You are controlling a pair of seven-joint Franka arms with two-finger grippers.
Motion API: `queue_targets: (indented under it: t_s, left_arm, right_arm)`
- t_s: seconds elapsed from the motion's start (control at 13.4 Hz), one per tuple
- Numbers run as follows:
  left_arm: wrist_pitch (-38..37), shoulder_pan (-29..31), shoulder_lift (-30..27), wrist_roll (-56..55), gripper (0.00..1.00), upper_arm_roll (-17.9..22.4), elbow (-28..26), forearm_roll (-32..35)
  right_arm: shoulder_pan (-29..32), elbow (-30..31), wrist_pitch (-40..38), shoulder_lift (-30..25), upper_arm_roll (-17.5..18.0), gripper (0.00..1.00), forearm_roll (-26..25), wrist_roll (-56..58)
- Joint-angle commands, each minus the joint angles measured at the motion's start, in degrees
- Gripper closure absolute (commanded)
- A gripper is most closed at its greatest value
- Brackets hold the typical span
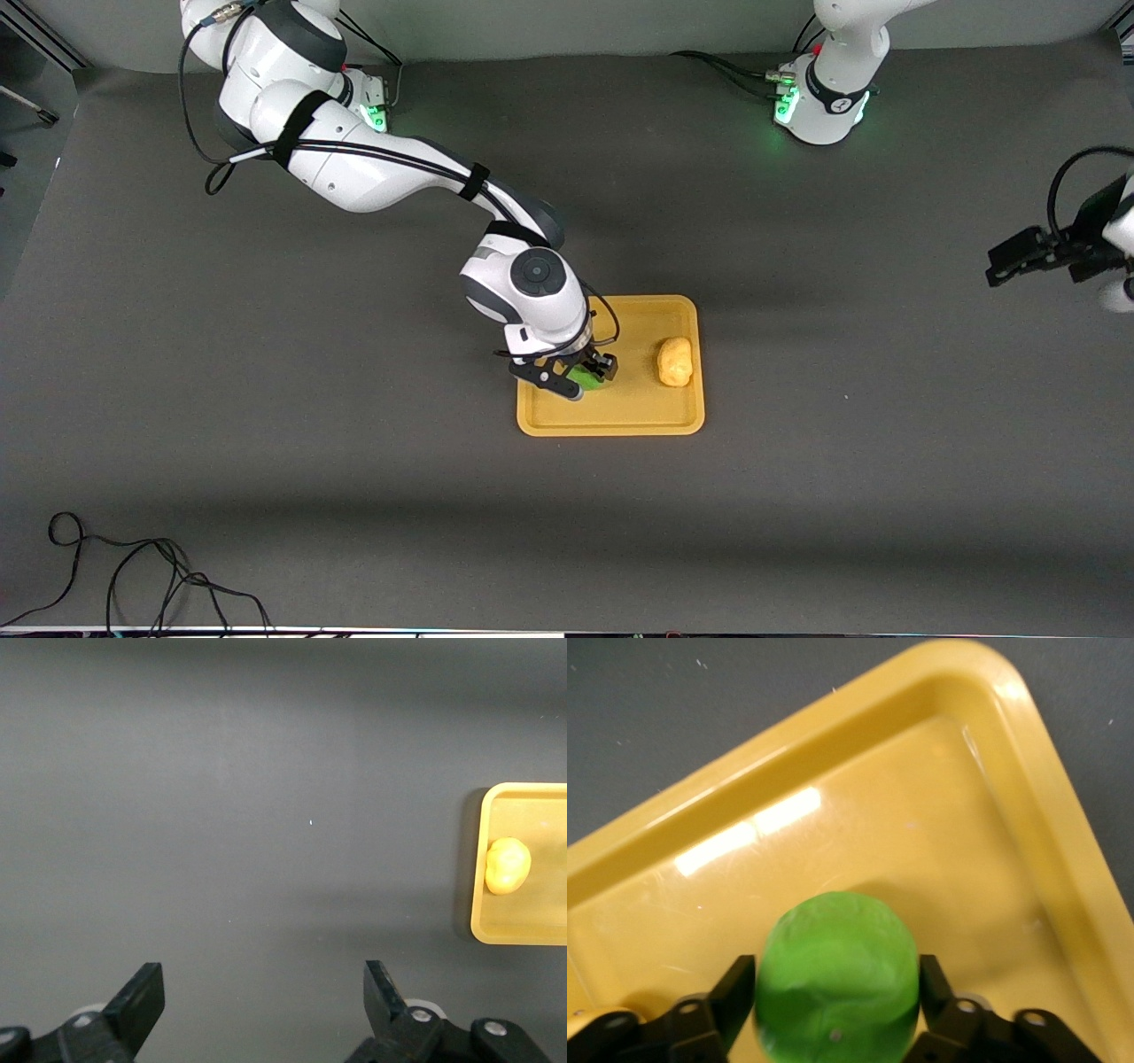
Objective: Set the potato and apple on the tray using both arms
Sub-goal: 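Lower the apple onto the tray and open the right gripper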
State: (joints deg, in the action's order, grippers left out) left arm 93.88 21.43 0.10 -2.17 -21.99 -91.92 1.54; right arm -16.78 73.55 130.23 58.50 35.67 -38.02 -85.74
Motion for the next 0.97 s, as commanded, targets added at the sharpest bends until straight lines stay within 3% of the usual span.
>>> queue_targets:
  t_s: [0.0, 0.22, 0.37, 0.52, 0.74, 0.89]
  left_arm:
    - [0.9, -1.1, -1.0, 2.1, 0.00, 0.4, -2.3, 0.3]
    - [1.9, -1.1, -1.1, 2.1, 0.00, 0.4, -3.5, 0.3]
    - [2.2, -1.1, -1.1, 2.1, 0.00, 0.4, -3.7, 0.3]
    - [2.4, -1.7, -1.1, 2.1, 0.00, 0.4, -3.9, 0.3]
    - [2.5, -1.7, -1.0, 2.1, 0.00, 0.4, -4.1, 0.3]
    - [2.4, -1.7, -1.0, 2.1, 0.00, 0.4, -4.1, 0.3]
  right_arm:
    - [-0.4, -0.8, -9.3, -7.0, 0.6, 0.00, -0.7, -1.5]
    - [2.6, -0.5, -18.1, -14.4, 1.9, 0.00, 0.0, -0.7]
    - [7.2, -1.1, -22.1, -18.8, 2.1, 0.00, 8.0, 0.0]
    - [10.7, -0.5, -25.6, -25.3, 0.5, 0.00, 16.5, 15.7]
    - [10.9, 0.2, -32.7, -32.1, -8.8, 0.00, 23.1, 32.6]
    - [10.9, 4.5, -34.3, -37.5, -17.4, 0.00, 27.8, 48.2]
